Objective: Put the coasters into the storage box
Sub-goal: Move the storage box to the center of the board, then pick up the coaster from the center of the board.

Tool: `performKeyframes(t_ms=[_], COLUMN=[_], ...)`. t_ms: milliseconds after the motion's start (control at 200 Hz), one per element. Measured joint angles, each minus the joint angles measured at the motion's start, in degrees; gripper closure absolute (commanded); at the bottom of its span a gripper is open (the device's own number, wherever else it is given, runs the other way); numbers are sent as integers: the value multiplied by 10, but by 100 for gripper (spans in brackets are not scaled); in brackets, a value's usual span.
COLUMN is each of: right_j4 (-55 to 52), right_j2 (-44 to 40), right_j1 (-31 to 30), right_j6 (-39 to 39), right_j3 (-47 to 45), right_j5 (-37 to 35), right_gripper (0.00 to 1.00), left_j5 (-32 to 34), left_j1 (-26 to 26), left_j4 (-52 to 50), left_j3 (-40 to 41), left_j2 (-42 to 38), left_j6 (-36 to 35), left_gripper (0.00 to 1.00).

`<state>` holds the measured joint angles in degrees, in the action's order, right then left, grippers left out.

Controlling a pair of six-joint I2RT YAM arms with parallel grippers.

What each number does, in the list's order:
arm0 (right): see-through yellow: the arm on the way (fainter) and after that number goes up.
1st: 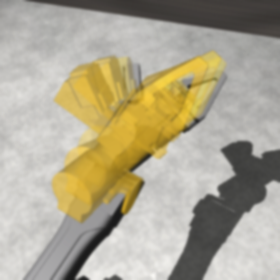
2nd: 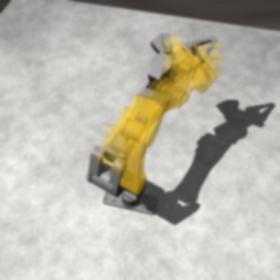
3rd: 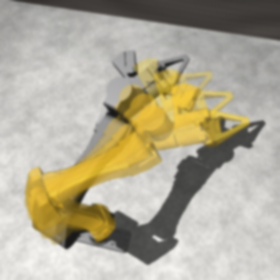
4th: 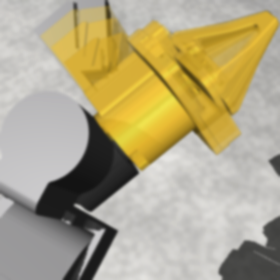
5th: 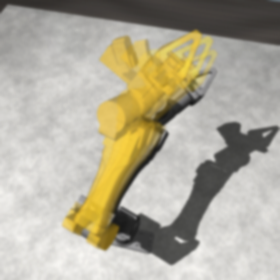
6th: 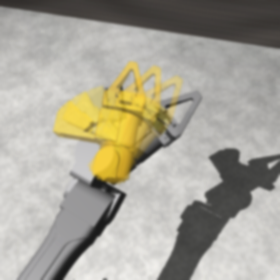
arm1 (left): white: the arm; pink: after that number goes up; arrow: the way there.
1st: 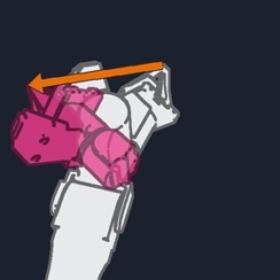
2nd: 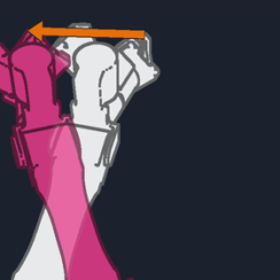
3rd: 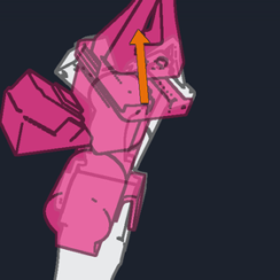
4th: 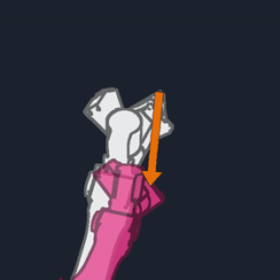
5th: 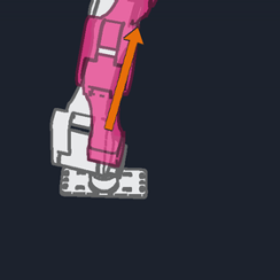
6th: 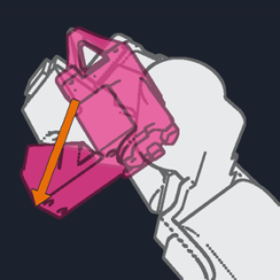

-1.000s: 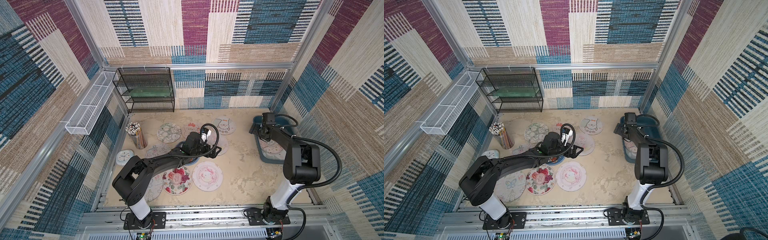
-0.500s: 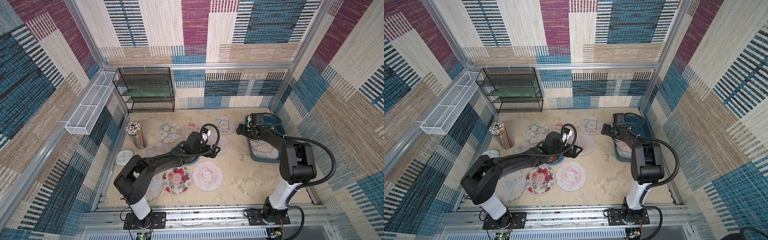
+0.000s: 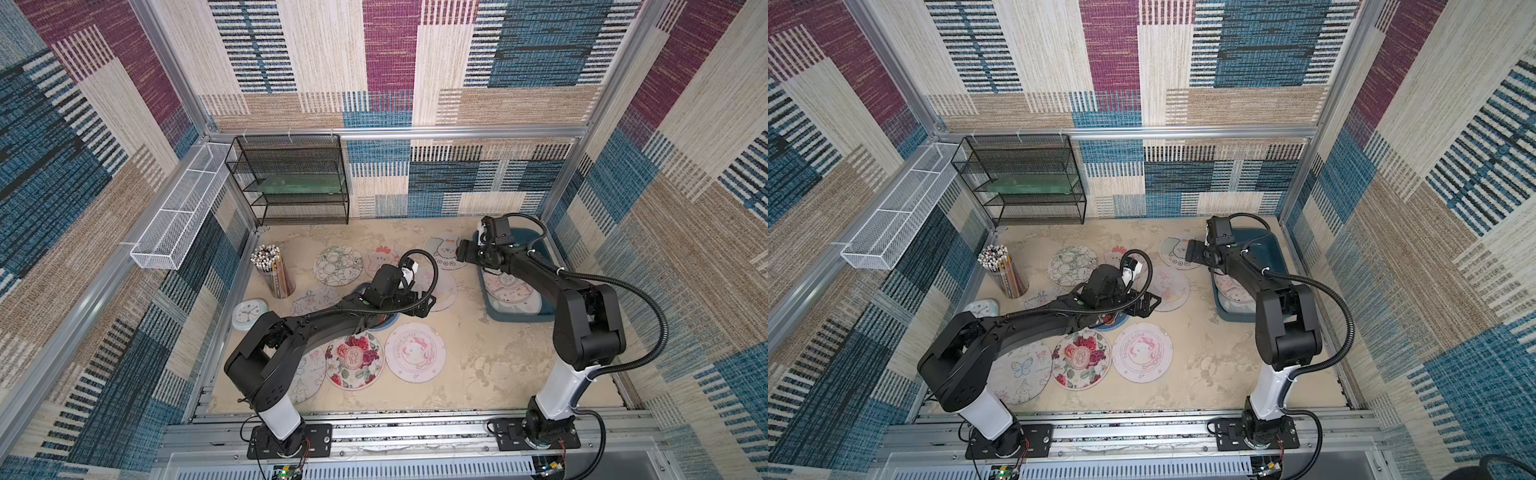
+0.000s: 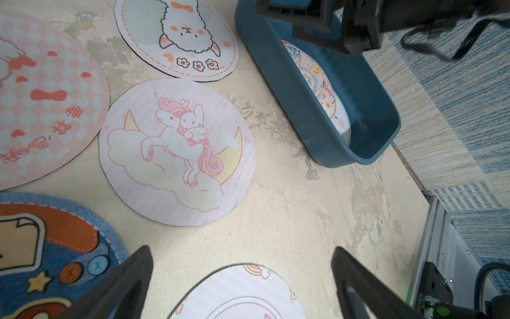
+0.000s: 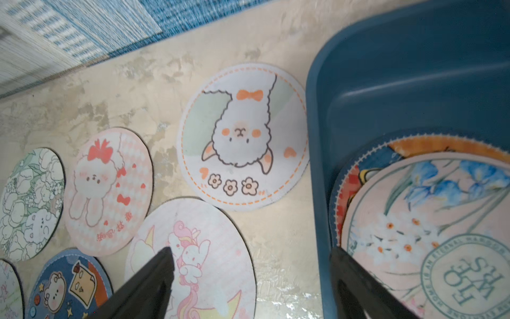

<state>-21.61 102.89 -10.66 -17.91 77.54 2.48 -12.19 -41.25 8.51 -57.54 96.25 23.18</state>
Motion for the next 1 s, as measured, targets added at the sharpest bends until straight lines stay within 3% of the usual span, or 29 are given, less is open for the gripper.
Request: performKeyframes(t_ms=[396,751,997], right_j4=[-27,-31,-39], right_j2=[-85,-130,-181], right_j1=[-97,-181,-190], right_j6=[2,-38,-70], right_j3=[-50,-169,-241], right_j5=[-30,20,51], right_gripper=[10,10,10], left_j5=[0,19,28], left_j1=[5,5,2], left_j4=[-40,-129,-184], left_j3=[34,33,38], left_j2=[-20,-13,-37], left_j6=[24,41,59], left_gripper=[2,4,5])
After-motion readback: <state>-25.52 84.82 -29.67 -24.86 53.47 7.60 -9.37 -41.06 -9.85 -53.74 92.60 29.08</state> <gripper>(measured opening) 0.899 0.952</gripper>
